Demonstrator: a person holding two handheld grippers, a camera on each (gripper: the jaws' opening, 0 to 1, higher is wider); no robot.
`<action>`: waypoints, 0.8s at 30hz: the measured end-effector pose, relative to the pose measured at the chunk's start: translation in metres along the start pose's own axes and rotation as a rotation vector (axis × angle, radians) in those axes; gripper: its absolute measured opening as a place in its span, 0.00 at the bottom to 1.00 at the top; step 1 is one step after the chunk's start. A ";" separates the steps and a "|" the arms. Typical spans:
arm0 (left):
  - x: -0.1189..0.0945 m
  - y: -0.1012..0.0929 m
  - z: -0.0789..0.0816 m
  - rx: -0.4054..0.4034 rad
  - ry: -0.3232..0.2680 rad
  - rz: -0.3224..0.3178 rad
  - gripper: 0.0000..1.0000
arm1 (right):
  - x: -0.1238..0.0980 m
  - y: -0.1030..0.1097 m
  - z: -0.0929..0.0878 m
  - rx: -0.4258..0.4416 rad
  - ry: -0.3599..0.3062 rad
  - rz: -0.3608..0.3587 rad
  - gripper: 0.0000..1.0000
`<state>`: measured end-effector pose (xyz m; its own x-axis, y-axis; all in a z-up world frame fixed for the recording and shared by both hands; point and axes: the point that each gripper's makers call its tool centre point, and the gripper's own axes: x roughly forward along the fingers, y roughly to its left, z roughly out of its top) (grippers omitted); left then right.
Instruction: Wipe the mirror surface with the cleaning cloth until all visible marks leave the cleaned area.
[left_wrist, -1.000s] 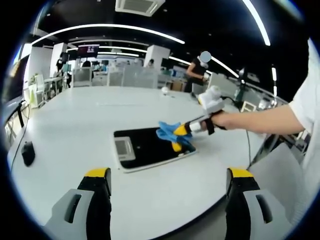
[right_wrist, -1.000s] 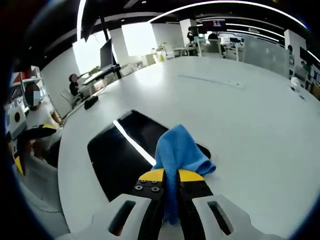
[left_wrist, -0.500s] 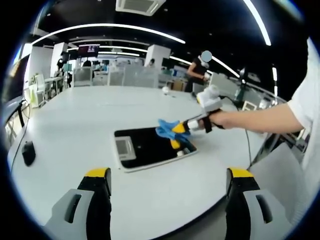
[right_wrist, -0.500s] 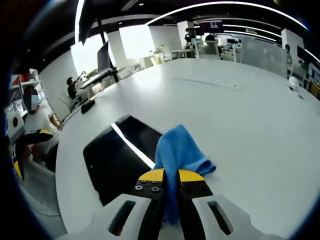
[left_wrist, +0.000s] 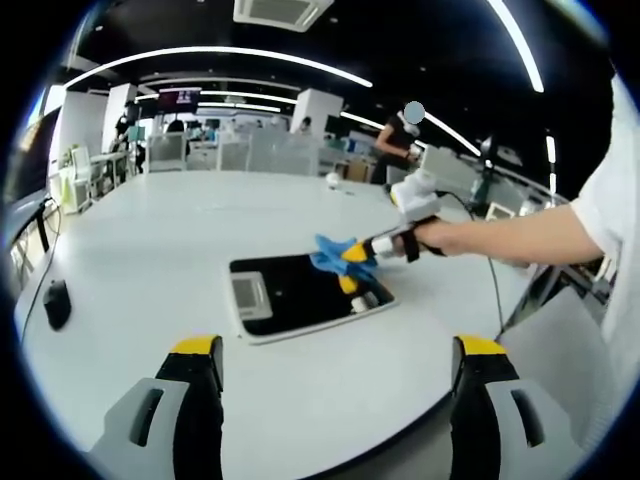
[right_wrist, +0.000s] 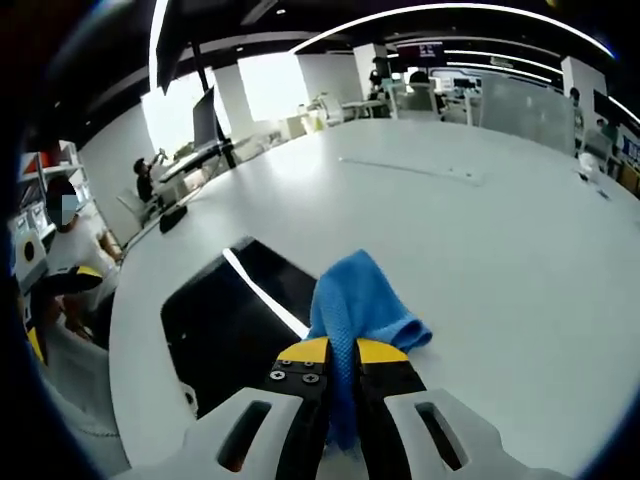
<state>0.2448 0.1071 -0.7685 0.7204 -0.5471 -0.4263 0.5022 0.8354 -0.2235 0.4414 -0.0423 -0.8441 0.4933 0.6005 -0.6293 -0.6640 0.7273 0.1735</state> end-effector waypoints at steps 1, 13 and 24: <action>0.000 0.000 0.000 -0.001 -0.002 0.002 0.95 | 0.000 0.000 0.001 0.000 0.000 0.000 0.03; 0.000 0.001 0.001 0.000 -0.008 0.003 0.95 | 0.004 -0.005 0.005 -0.002 -0.006 0.002 0.03; 0.000 0.000 0.001 -0.002 -0.010 0.000 0.95 | 0.008 -0.012 0.008 0.000 -0.020 0.001 0.03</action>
<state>0.2457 0.1072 -0.7678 0.7250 -0.5477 -0.4177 0.5012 0.8354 -0.2255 0.4580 -0.0429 -0.8452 0.5034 0.6077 -0.6142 -0.6645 0.7267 0.1744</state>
